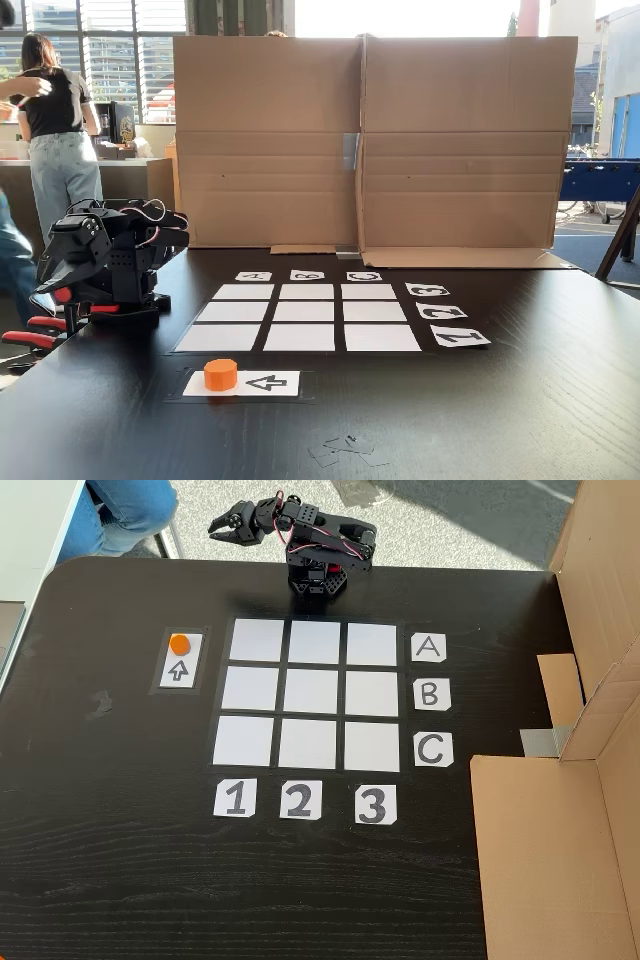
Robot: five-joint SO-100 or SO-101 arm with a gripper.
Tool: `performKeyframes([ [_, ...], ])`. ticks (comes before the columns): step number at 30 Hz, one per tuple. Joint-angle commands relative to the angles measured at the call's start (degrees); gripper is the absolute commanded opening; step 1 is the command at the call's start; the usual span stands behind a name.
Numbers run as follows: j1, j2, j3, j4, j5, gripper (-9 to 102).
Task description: Pick up the round, orange token and place it in the grid on square A3.
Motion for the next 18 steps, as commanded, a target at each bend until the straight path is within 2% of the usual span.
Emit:
performKeyframes([
  [1,-1.32,-7.82,-9.58,3.16,-0.79,7],
  [8,-4.04,-27.33,-34.54,20.21,-0.97,32],
  [14,-6.24,-43.24,-53.53,32.26,-0.97,39],
  [18,-7.29,-53.96,-63.19,37.35,-4.66,49],
])
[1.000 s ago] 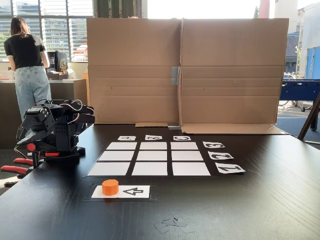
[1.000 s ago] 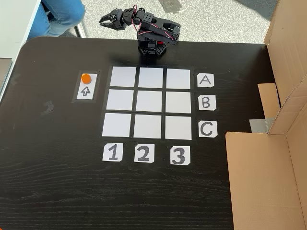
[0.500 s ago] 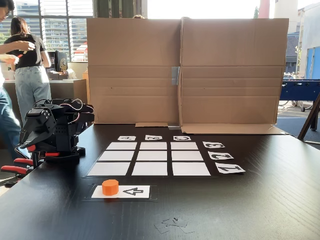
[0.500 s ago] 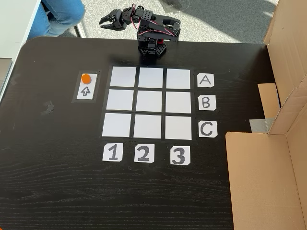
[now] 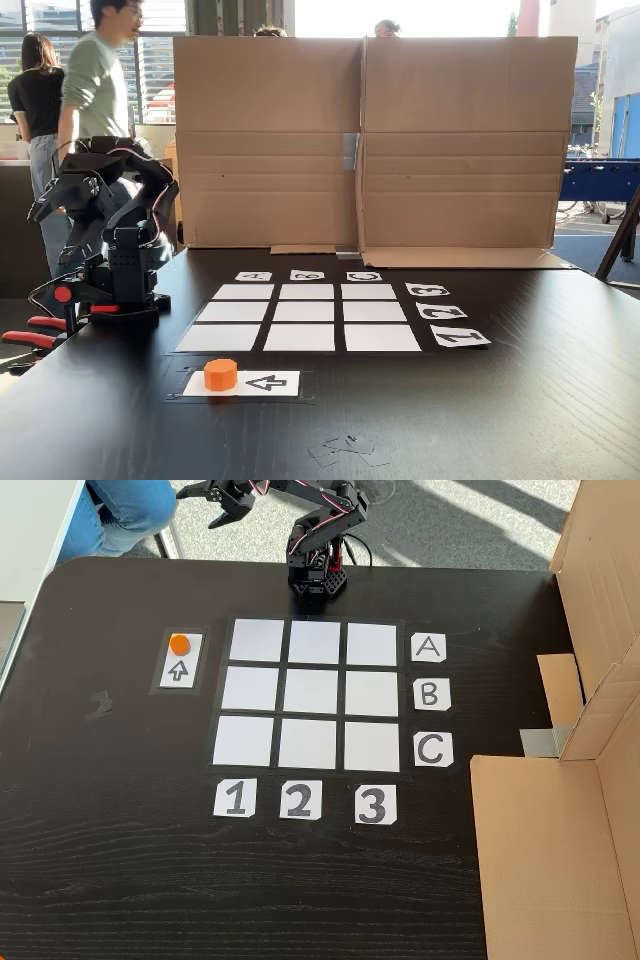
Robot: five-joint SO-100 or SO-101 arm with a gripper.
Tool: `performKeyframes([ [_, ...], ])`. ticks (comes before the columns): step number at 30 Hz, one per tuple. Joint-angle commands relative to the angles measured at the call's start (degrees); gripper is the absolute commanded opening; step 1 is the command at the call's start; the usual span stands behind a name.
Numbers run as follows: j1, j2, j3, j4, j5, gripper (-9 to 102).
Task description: Pick up the round, orange token and place it in the grid on square A3.
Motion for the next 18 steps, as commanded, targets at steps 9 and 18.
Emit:
performKeyframes([
  [9,-5.01,-21.18,-19.69,3.16,-11.60,61],
  [18,-10.55,-31.99,-30.50,3.78,-19.25,70],
])
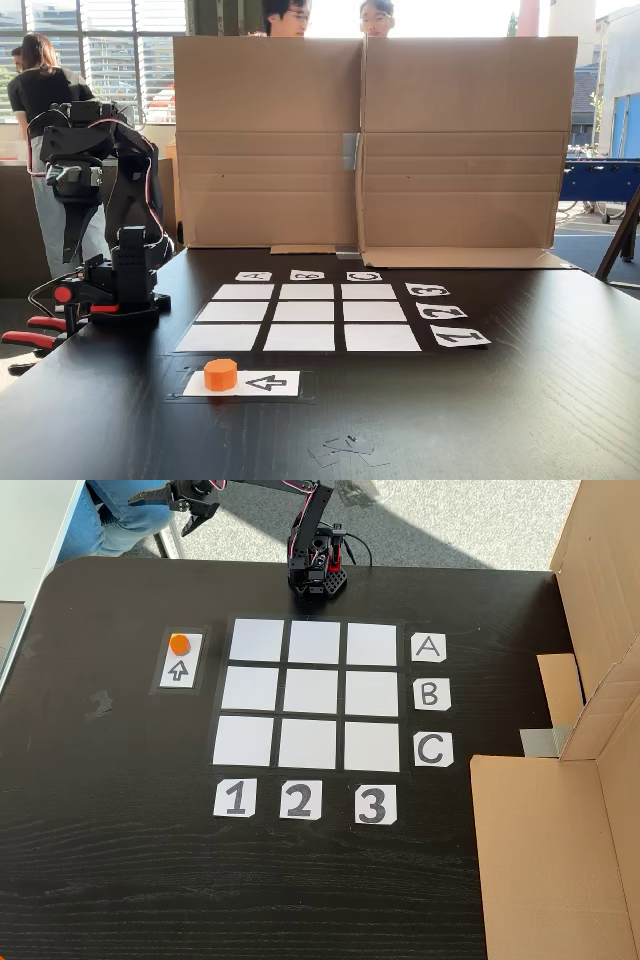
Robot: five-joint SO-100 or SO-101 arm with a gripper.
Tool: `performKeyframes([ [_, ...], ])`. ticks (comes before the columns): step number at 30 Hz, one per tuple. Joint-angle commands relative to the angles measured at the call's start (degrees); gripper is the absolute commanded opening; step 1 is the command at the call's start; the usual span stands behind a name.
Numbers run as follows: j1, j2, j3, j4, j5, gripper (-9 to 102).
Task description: Pick up the round, orange token and place it in the grid on square A3.
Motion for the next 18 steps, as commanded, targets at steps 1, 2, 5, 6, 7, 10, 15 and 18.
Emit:
performKeyframes([
  [1,-2.37,-2.90,-4.92,0.18,-1.49,71],
  [2,-3.34,-3.96,-5.80,0.18,-1.93,71],
  [5,-6.42,-6.94,-7.65,0.35,-3.08,74],
  [6,-7.38,-8.00,-8.61,0.53,-3.16,74],
  [7,-8.35,-8.96,-9.76,0.97,-3.34,74],
  [10,-11.25,-11.78,-13.27,2.99,-3.78,74],
  [15,-17.93,-15.73,-14.94,4.22,-3.52,74],
  [18,-21.36,-17.05,-14.94,3.96,-3.43,74],
])
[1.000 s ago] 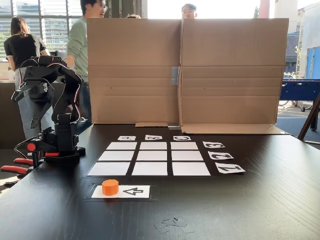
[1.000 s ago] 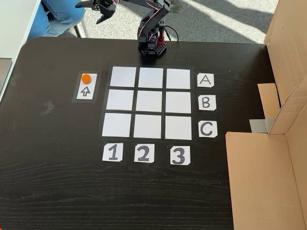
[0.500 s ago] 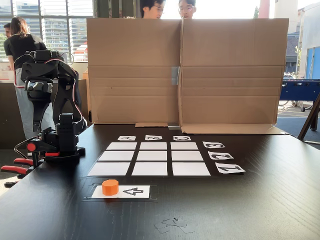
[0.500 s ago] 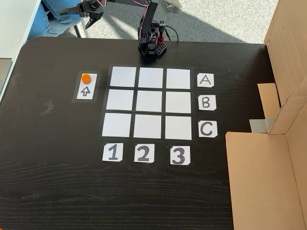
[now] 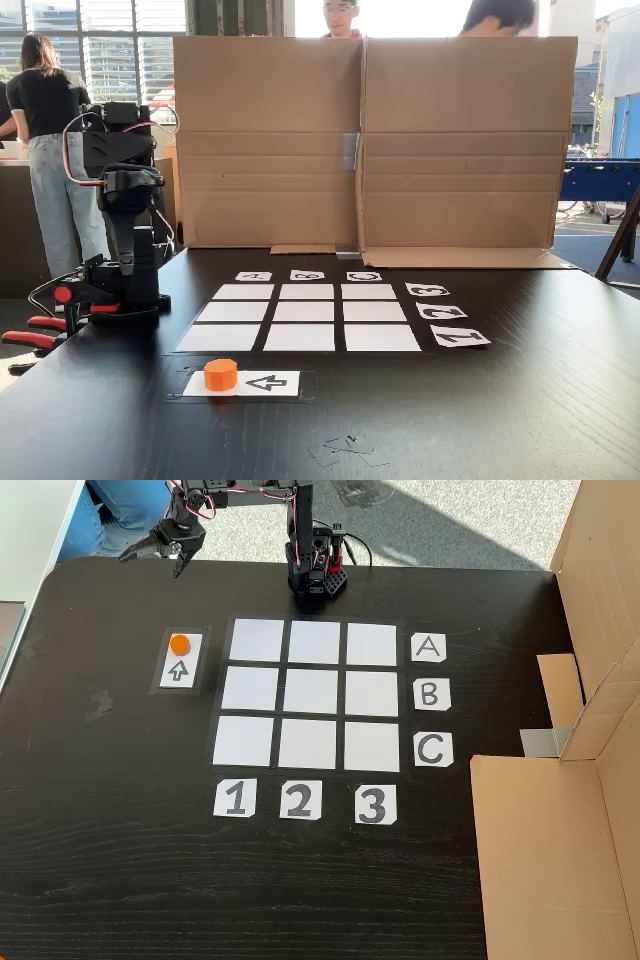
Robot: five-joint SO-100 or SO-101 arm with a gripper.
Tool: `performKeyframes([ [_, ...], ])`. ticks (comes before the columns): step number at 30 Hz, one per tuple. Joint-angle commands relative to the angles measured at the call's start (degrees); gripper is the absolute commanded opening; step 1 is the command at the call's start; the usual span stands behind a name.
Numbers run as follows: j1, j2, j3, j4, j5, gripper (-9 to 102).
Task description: Pick up the round, orange token and place it in the grid on square A3.
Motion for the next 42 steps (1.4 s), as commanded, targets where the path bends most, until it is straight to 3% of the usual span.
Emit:
performKeyframes([
  [1,-2.99,-0.53,-2.29,0.09,0.26,74],
  [28,-10.02,-18.11,0.00,-4.39,0.44,74],
  [42,-9.14,-26.98,-5.19,-7.47,1.67,74],
])
